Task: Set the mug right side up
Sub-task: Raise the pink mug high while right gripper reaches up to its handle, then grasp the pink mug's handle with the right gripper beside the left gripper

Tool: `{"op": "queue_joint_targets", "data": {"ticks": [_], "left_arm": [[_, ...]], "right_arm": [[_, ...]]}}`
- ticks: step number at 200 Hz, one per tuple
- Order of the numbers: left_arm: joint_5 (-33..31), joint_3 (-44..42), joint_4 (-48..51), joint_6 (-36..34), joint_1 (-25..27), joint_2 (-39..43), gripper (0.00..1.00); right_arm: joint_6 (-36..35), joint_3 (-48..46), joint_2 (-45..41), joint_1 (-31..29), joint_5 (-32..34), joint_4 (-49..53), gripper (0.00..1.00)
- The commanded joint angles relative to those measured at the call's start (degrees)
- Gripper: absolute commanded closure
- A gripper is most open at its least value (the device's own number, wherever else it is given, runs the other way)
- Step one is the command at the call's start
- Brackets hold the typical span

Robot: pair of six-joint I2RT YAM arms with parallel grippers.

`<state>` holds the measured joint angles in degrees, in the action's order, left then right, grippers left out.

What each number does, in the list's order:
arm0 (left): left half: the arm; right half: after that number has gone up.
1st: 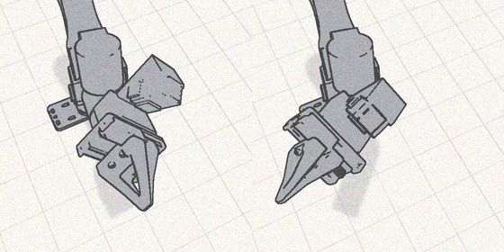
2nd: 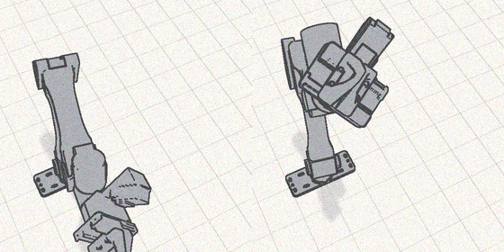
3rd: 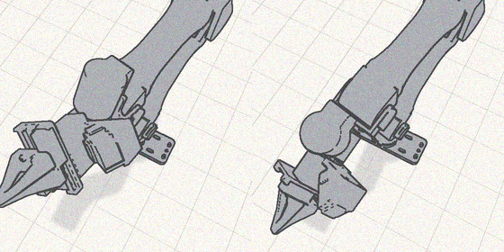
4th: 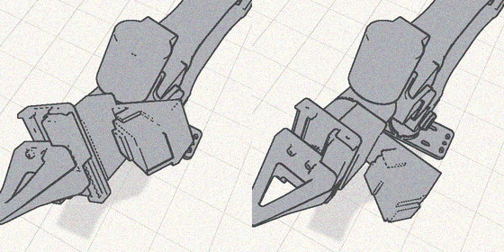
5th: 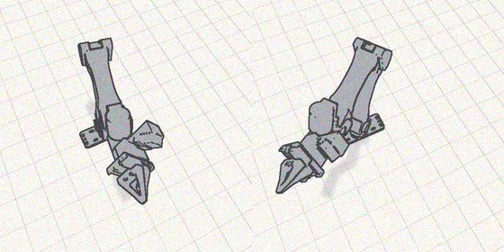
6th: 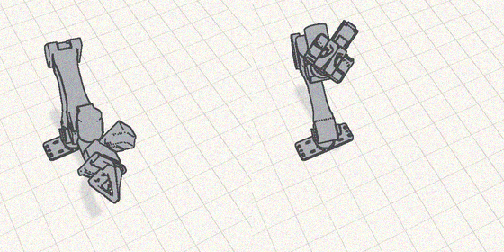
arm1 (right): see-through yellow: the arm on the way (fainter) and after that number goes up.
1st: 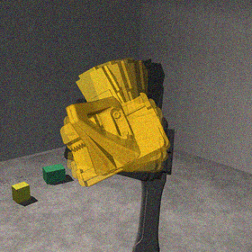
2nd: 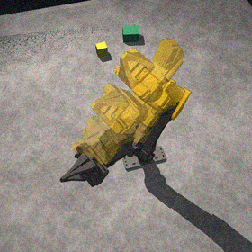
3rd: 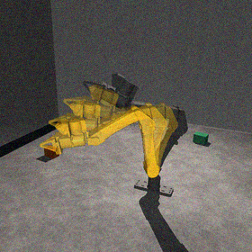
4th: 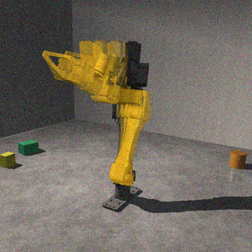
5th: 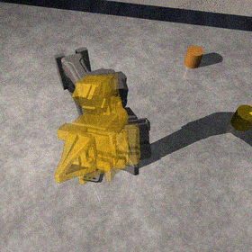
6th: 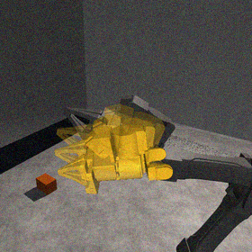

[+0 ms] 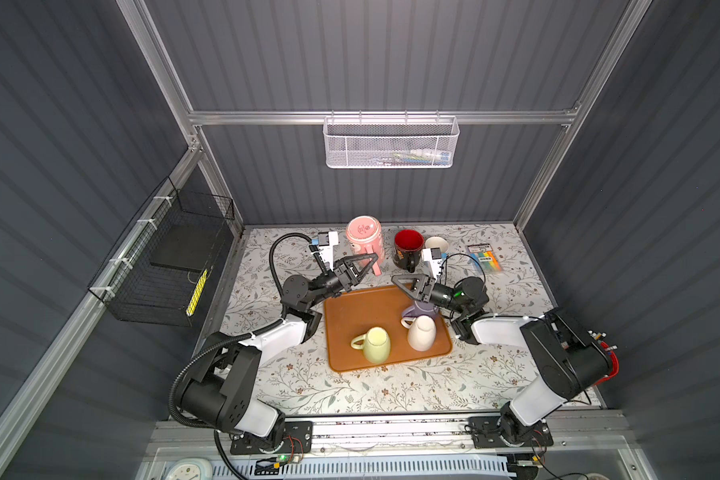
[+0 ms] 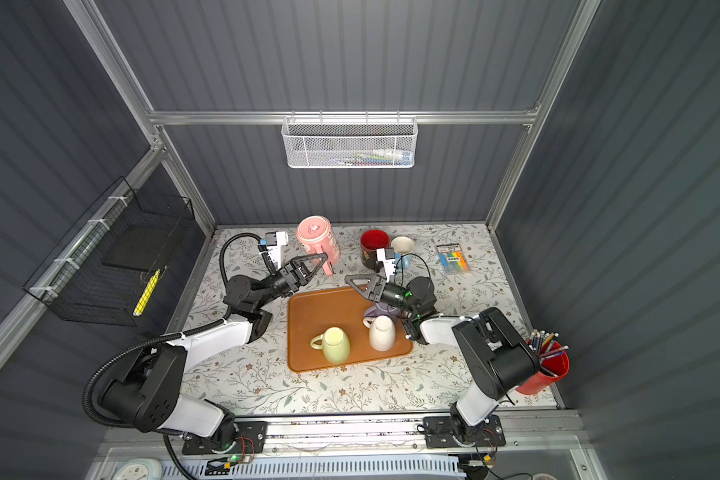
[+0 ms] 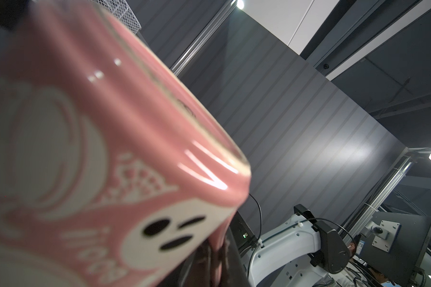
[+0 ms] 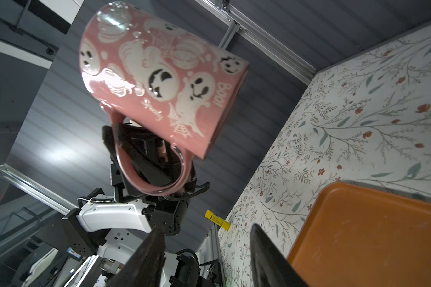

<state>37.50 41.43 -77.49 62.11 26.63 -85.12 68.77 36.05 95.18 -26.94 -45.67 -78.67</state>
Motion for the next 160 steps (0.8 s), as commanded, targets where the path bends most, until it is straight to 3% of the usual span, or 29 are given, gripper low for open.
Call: {"op": "queue_joint_targets", "data": {"ticks": [1, 68, 160], "left_arm": [[-0.25, 4.79, -6.60, -2.07, -0.18, 0.17, 1.00], [0.65, 10.65, -10.03, -1.30, -0.61, -4.06, 1.00], [1.16, 28.48, -10.14, -0.76, -1.93, -10.00, 1.00]], "right_arm": [[4.42, 2.31, -0.01, -0.57, -0.82, -6.12, 0.44], [16.73, 9.87, 1.33, -0.67, -1.88, -6.15, 0.40], [34.55, 19.49, 3.48, 2.27, 4.59, -6.19, 0.37]]}}
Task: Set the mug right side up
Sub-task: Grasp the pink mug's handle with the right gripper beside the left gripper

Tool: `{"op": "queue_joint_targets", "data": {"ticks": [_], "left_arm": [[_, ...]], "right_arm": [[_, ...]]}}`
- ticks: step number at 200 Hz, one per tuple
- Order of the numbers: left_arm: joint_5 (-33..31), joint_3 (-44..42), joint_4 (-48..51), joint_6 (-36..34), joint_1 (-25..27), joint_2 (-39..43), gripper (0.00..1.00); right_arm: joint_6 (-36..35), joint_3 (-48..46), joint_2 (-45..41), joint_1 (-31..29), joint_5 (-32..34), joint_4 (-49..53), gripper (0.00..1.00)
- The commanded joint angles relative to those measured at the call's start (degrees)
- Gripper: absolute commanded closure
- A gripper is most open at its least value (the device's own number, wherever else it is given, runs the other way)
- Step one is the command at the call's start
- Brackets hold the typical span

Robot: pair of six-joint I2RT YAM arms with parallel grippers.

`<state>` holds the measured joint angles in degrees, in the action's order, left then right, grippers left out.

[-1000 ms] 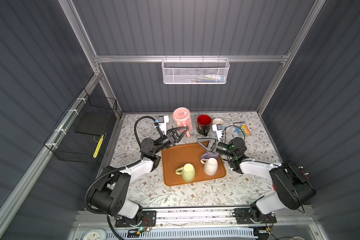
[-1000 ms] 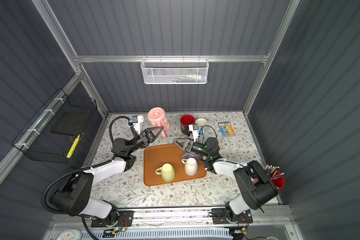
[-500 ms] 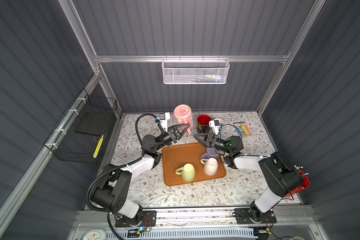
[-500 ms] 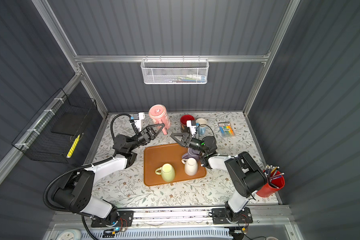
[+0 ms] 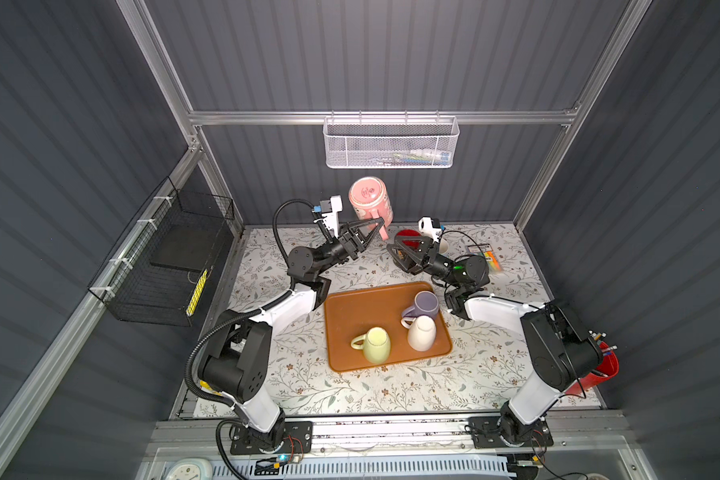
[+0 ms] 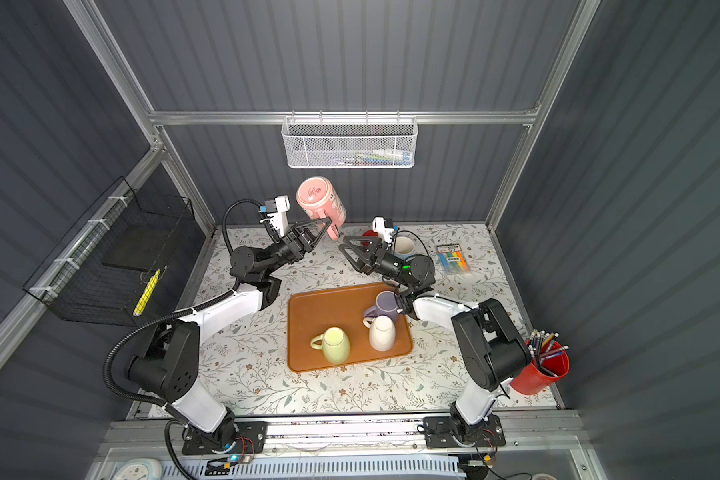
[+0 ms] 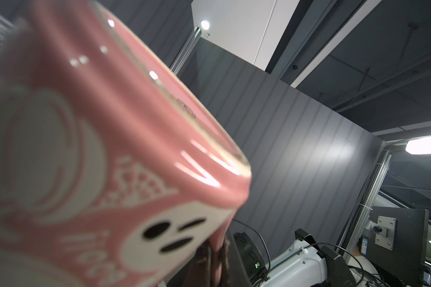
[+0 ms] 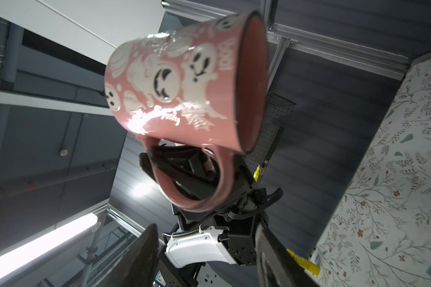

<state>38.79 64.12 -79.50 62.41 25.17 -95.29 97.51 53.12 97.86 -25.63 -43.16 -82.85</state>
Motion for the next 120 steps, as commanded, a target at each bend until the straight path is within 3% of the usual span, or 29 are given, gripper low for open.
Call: {"op": "queue_joint_targets", "data": {"ticks": [1, 64, 120], "left_arm": [[-0.08, 5.86, -8.12, -1.07, -0.47, 0.13, 1.00], [-1.08, 8.87, -8.21, -3.61, -0.47, -1.70, 1.00], [-2.20, 13.44, -8.21, -3.91, -0.48, -4.06, 1.00]], "right_arm": [[5.91, 2.46, 0.77, 0.94, 2.14, -1.99, 0.37], [17.79, 11.79, 4.85, 1.10, 5.45, -1.98, 0.40], [23.23, 19.76, 8.71, 0.40, 7.39, -1.89, 0.41]]}}
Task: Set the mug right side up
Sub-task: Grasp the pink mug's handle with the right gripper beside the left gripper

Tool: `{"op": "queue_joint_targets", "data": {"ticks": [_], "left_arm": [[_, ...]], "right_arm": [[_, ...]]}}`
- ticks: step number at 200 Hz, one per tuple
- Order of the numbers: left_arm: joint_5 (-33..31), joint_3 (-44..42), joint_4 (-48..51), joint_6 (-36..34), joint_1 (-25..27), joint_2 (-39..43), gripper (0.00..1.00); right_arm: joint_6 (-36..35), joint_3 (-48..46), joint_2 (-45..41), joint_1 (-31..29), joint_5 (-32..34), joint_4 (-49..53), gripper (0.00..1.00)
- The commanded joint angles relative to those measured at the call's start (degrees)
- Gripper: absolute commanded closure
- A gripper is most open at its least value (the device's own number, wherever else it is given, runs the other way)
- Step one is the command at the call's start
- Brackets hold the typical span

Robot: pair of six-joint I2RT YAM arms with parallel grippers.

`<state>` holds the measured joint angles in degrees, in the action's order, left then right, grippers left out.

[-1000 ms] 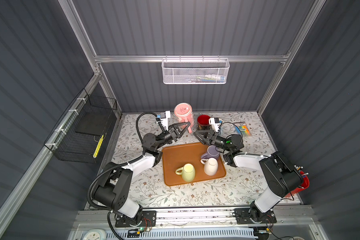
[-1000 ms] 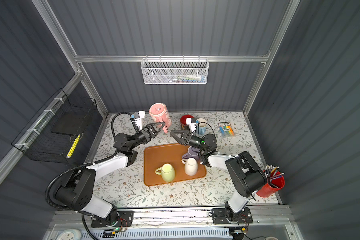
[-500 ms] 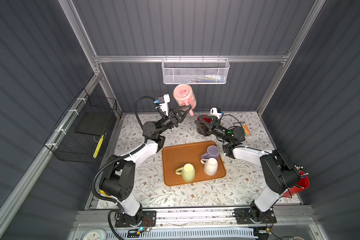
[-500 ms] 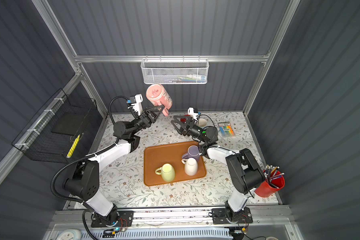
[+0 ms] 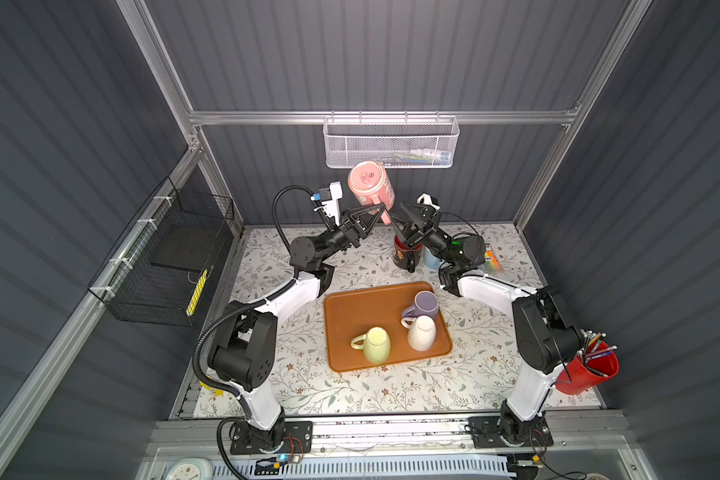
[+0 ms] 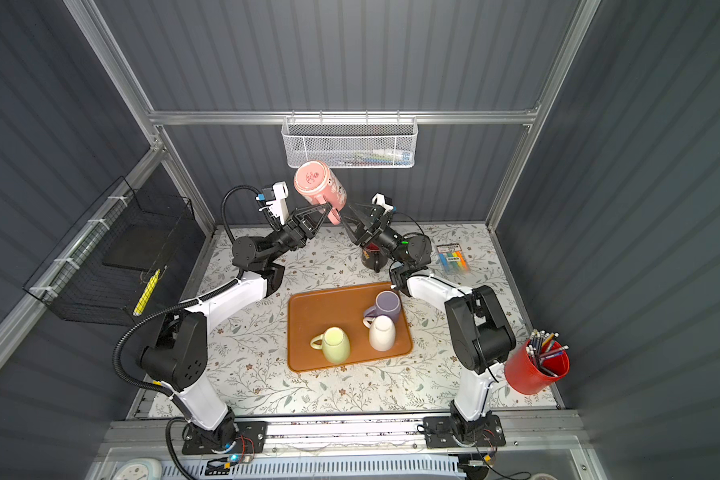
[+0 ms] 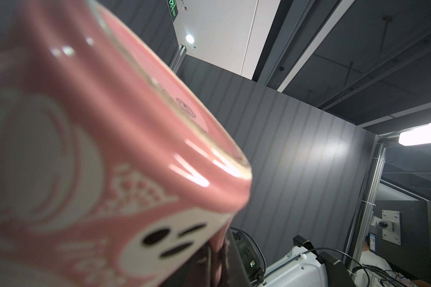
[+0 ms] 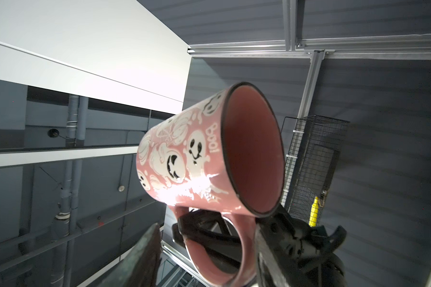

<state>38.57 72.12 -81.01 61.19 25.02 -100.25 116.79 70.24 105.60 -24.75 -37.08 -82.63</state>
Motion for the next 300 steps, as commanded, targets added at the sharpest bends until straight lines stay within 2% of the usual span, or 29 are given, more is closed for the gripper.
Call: {"op": "queue_joint_targets", "data": {"ticks": [1, 62, 134, 200, 226, 300], "left_arm": [[-1.99, 5.55, -6.70, -2.67, -0.32, 0.83, 1.00], [-1.92, 13.75, -6.70, -1.63, -0.41, -2.77, 1.00], [-0.79, 16.90, -6.70, -1.34, -0.58, -4.87, 1.00], [-0.21, 17.19, -6.70, -0.90, -0.89, -5.29, 1.00], [0.02, 16.16, -6.70, -0.98, -0.85, -4.95, 1.00], [0.54, 14.36, -6.75, -1.13, -0.89, -4.65, 1.00]], "right_arm": [[4.05, 2.63, 0.99, -0.52, 1.36, -2.10, 0.41], [5.71, 4.50, 3.27, -0.85, 2.39, -2.13, 0.42], [7.57, 9.60, 3.51, -1.44, -0.01, -2.11, 0.43], [7.55, 9.31, 2.92, -1.72, -0.62, -2.15, 0.46], [7.70, 10.14, 3.51, -1.79, -0.37, -2.10, 0.50], [8.00, 13.76, 4.60, -2.03, -1.27, -2.12, 0.50]]}}
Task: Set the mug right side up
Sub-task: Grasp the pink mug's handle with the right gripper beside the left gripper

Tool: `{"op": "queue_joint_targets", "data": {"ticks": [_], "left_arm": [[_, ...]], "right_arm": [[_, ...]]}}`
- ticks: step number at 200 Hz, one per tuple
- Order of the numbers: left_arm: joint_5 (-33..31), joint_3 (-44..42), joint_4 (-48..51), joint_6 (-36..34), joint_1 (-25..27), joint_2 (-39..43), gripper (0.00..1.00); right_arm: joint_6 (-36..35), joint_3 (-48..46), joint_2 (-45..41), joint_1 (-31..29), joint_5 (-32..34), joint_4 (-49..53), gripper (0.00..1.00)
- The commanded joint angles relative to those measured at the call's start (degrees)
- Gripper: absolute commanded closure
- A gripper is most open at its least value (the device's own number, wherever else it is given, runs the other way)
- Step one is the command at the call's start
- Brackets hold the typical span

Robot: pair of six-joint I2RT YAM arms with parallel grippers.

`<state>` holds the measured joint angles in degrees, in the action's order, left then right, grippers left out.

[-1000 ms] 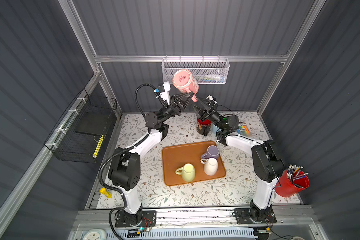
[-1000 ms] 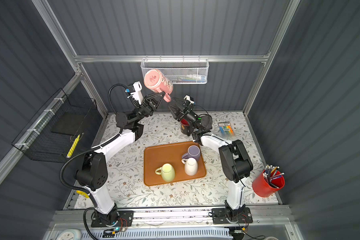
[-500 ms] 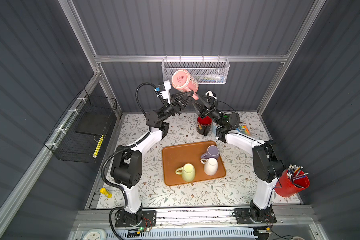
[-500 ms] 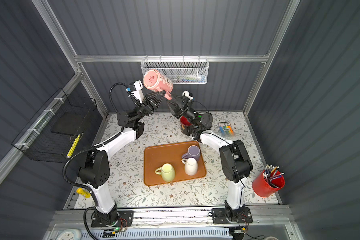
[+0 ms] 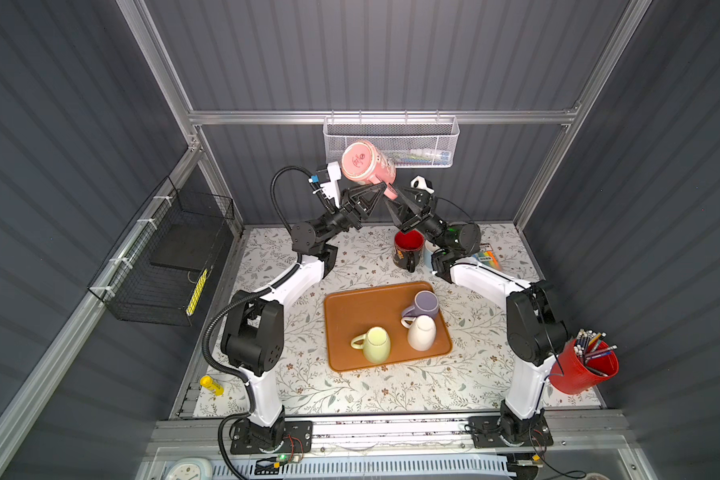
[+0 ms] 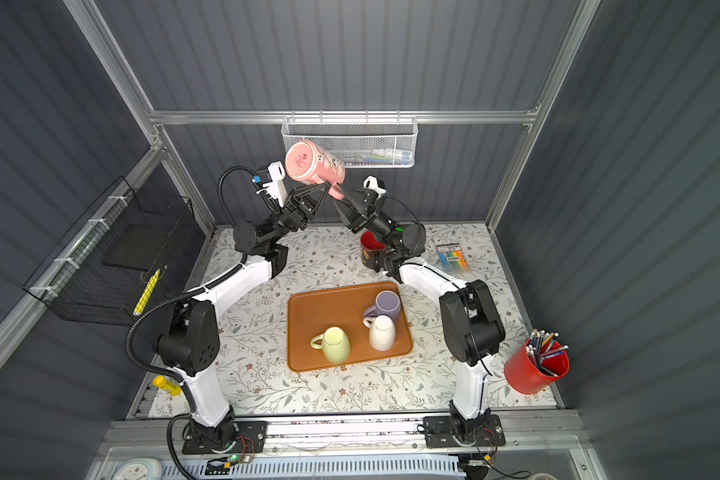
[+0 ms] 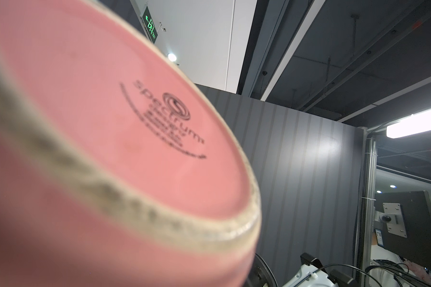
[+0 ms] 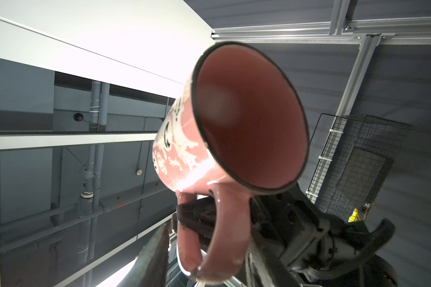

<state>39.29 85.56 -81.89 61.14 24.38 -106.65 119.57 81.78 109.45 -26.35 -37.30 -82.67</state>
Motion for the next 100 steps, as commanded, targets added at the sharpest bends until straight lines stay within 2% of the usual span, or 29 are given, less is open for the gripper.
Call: {"op": "queue_joint_targets", "data": {"ticks": [1, 63, 100], "left_arm": [[-0.18, 0.92, -5.85, -1.06, -0.23, 1.73, 1.00], [0.44, 0.80, -5.83, -0.88, -0.22, 1.97, 1.00], [0.67, 0.40, -5.83, -0.96, -0.21, 2.38, 1.00]], "right_arm": [[5.23, 2.23, 0.80, -0.45, -1.04, -2.06, 0.50], [5.50, 4.41, 2.40, -0.72, -0.62, -2.07, 0.57], [5.33, 4.22, 2.80, -0.83, -0.42, -2.07, 0.66]]}}
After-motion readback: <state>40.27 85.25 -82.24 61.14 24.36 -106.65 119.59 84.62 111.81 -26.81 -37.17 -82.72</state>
